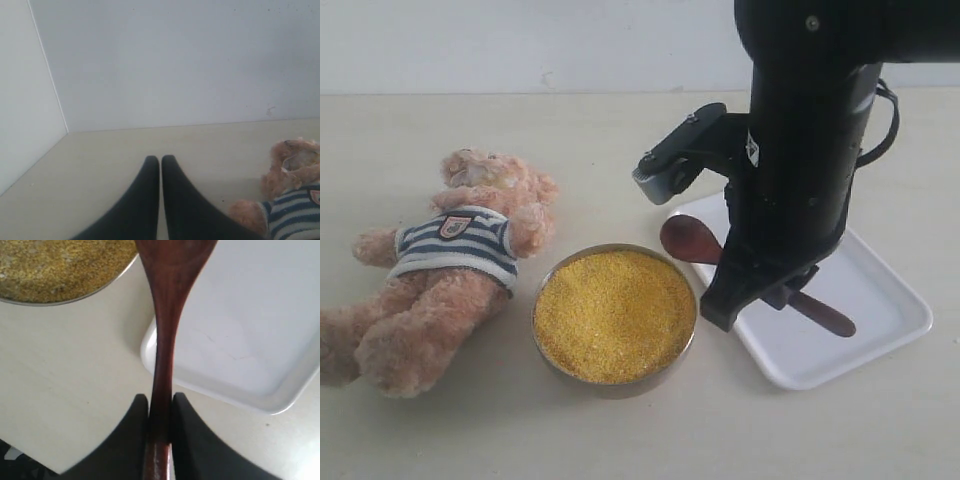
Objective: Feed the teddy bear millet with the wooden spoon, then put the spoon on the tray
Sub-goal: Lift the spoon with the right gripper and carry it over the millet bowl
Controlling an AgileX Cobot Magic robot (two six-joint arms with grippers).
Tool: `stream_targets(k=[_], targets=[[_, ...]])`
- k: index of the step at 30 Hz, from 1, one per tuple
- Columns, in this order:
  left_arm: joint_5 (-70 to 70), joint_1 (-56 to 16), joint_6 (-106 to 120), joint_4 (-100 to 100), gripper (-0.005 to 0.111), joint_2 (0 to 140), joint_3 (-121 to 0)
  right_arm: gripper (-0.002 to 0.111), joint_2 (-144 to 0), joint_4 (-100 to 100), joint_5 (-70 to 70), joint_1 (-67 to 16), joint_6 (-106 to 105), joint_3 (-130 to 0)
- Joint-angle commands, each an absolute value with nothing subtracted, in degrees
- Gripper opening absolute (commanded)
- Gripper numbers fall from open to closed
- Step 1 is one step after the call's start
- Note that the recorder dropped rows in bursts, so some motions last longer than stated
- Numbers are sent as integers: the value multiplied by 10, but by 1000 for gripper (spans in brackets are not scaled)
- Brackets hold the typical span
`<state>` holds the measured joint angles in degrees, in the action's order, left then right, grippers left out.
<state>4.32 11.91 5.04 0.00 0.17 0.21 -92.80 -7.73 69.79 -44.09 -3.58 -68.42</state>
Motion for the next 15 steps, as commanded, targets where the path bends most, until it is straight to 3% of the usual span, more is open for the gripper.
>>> stream_targets(k=[1, 15], targets=[[44, 115, 47, 0, 4, 0, 0, 0, -927, -128, 700, -458, -9, -687], [43, 115, 47, 0, 4, 0, 0, 0, -984, -206, 700, -518, 27, -687]])
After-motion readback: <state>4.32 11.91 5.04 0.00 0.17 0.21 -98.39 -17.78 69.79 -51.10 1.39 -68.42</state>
